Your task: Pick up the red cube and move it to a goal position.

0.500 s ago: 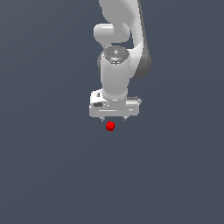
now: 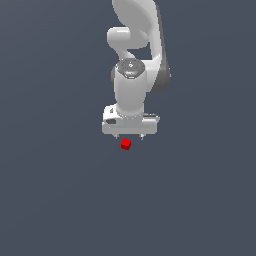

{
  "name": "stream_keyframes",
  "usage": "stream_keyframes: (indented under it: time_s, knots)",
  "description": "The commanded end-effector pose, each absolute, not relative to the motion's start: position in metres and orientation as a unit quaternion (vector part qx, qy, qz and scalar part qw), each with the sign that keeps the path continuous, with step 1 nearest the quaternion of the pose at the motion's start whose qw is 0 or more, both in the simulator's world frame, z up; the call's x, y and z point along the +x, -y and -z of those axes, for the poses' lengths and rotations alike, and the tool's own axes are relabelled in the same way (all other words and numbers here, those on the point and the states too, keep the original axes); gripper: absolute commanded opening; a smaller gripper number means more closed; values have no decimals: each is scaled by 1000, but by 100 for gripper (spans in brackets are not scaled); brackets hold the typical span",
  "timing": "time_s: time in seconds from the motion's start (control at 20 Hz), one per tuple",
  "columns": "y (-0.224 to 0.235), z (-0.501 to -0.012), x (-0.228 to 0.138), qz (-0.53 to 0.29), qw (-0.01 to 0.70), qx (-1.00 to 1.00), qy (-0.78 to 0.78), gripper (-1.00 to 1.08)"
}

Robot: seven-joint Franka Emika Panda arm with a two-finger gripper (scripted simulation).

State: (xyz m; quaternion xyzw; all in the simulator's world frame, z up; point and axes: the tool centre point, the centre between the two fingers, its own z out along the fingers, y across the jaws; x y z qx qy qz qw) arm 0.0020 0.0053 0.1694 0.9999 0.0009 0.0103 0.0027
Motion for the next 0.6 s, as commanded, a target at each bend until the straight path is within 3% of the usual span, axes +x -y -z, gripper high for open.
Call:
stream_keyframes:
  time_s: [0.0,0.55]
  knots:
    - [-3,-158,-3,-9,3,1000,14,100]
    - [9,-71,-36,-3,2,993,122,100]
